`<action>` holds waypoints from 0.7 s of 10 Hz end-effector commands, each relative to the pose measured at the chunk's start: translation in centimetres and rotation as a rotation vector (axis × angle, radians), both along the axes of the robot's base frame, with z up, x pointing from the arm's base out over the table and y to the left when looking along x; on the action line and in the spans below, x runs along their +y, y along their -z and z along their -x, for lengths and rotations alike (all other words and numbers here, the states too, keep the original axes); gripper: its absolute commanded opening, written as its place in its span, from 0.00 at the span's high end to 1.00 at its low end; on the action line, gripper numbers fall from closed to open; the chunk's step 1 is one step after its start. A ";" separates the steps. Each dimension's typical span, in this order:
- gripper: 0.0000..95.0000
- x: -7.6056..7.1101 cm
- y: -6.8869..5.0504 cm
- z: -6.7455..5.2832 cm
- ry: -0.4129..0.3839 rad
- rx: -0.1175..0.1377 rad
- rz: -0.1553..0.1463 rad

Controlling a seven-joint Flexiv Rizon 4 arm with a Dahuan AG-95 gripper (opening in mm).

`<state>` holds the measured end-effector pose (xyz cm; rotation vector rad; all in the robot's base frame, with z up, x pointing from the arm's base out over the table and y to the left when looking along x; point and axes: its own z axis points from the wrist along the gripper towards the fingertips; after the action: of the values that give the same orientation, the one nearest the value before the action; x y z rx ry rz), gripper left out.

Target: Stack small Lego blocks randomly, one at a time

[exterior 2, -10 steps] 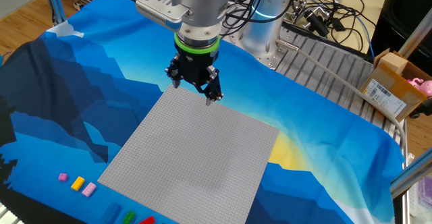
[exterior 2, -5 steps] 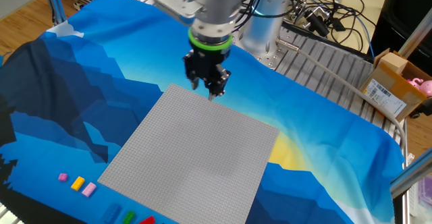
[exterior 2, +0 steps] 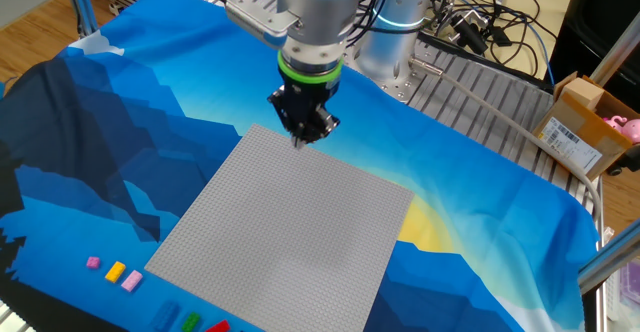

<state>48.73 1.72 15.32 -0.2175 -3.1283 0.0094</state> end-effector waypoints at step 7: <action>1.00 -0.8 1.5 -9.5 0.011 0.028 -0.009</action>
<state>58.13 0.81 14.01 -0.2354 -3.1016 0.0003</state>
